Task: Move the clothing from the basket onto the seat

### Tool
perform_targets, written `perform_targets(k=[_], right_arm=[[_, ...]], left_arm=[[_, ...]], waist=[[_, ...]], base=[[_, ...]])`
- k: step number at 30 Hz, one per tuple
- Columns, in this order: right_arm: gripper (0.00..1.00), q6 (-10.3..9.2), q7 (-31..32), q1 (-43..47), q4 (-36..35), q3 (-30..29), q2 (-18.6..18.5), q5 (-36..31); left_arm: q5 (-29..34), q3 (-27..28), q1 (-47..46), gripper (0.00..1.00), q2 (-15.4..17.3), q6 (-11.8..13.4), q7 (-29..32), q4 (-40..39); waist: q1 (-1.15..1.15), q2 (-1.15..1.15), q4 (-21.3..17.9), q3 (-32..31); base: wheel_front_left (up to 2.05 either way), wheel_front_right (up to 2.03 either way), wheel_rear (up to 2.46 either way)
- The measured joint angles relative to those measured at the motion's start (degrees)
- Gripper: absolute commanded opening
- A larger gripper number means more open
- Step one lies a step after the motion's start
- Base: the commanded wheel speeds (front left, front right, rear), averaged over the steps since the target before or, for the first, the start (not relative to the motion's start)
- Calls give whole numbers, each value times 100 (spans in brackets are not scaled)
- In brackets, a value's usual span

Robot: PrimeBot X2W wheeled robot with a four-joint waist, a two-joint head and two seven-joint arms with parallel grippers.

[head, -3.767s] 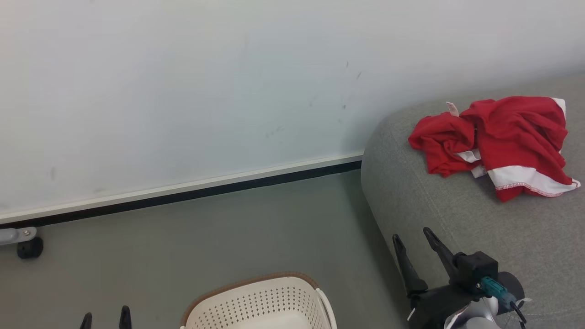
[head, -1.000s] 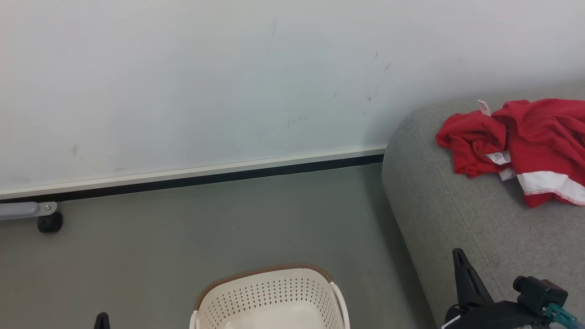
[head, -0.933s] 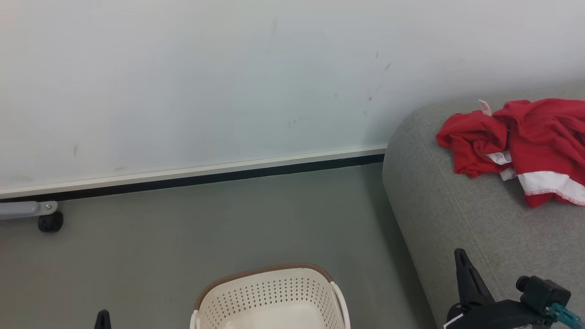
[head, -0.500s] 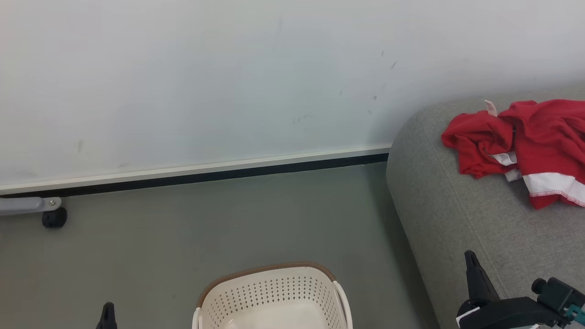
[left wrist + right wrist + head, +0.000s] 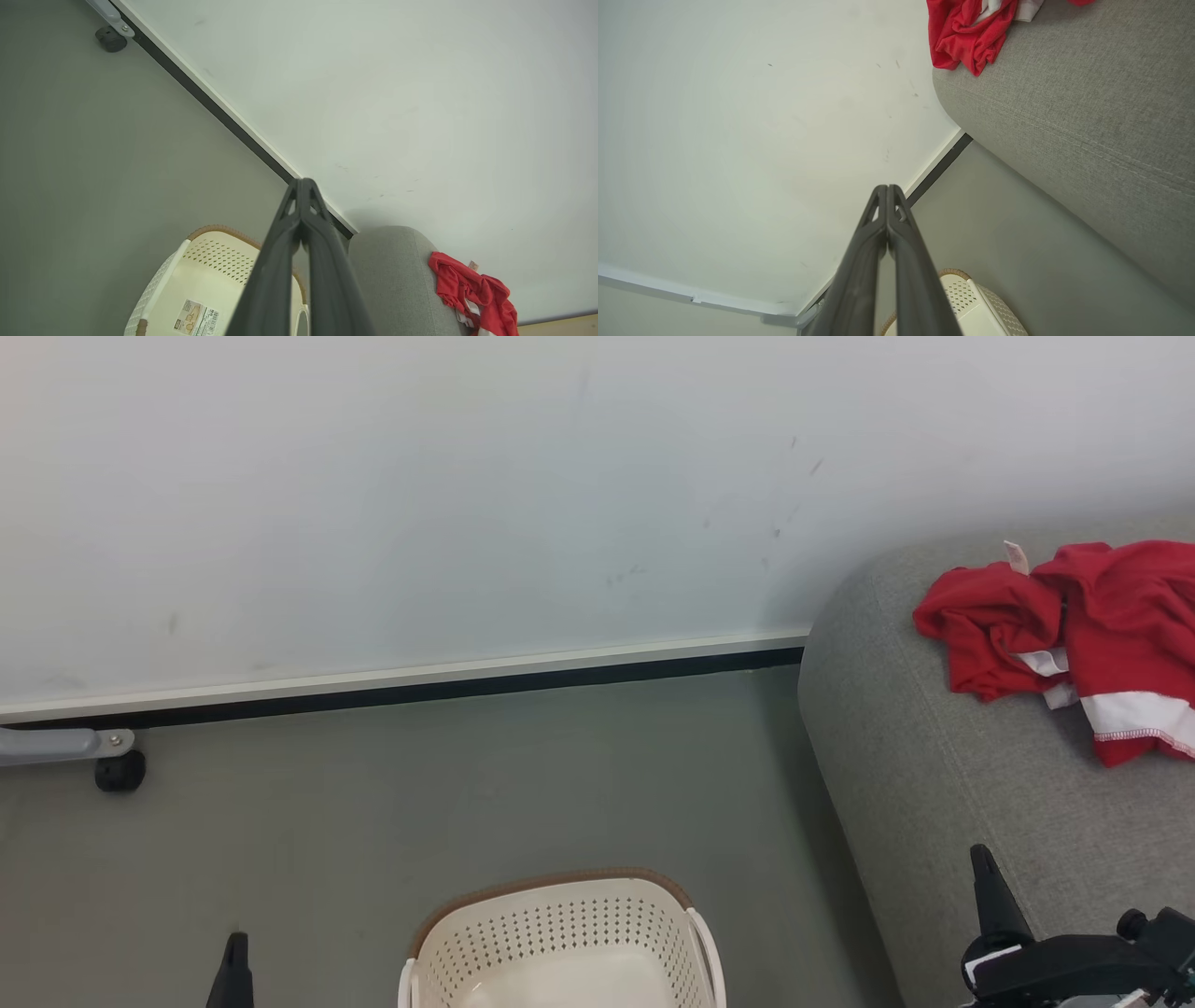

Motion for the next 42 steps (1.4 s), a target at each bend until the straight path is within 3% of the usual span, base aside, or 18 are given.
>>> perform_targets(k=[42], right_arm=[[0,616,849,-153,399,-1270,372,3084]], left_arm=[[-2973,214,-1108,0,-296,-645,839,868]], waist=[[-1,0,228,93]], base=[[0,0,0]])
